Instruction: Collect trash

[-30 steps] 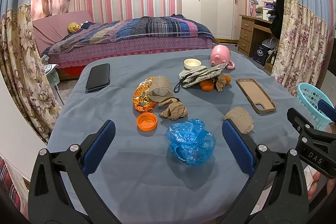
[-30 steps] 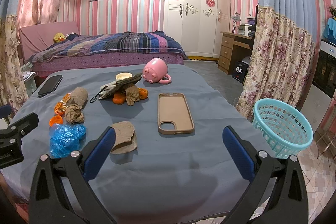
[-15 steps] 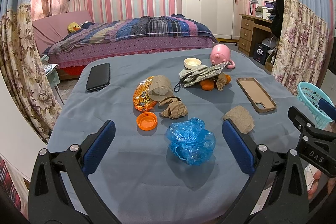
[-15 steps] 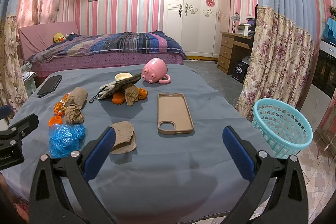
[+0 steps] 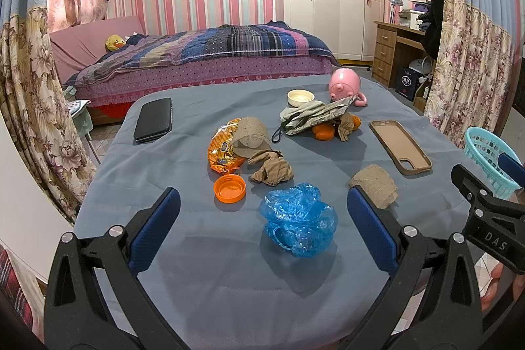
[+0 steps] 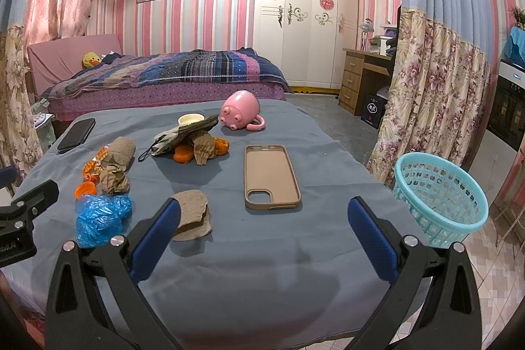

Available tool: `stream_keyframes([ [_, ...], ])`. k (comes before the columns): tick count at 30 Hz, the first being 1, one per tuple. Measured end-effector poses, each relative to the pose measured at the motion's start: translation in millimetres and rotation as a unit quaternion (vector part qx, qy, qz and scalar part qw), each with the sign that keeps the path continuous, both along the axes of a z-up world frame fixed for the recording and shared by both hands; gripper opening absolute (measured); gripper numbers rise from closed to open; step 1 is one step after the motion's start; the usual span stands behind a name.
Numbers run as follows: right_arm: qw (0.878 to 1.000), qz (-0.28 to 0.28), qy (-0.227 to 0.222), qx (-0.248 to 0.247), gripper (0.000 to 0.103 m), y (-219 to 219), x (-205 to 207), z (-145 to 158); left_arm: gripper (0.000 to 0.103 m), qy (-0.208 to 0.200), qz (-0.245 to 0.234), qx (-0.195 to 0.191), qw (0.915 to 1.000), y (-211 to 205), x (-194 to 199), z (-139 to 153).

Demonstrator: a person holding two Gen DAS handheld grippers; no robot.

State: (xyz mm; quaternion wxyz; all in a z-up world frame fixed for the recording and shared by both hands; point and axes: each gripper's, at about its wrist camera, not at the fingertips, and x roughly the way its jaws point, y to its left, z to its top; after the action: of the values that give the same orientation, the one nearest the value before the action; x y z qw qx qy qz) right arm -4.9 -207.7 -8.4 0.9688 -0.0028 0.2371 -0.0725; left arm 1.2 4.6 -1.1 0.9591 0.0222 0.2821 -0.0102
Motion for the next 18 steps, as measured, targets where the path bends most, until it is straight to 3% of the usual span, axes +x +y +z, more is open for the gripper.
stream_keyframes([
  [18,1.0,-0.003,-0.002,0.001,0.099,-2.7,-1.1,0.0,0.098,0.014,-0.007,0.0,0.9999,3.0,-1.7,-9.2],
])
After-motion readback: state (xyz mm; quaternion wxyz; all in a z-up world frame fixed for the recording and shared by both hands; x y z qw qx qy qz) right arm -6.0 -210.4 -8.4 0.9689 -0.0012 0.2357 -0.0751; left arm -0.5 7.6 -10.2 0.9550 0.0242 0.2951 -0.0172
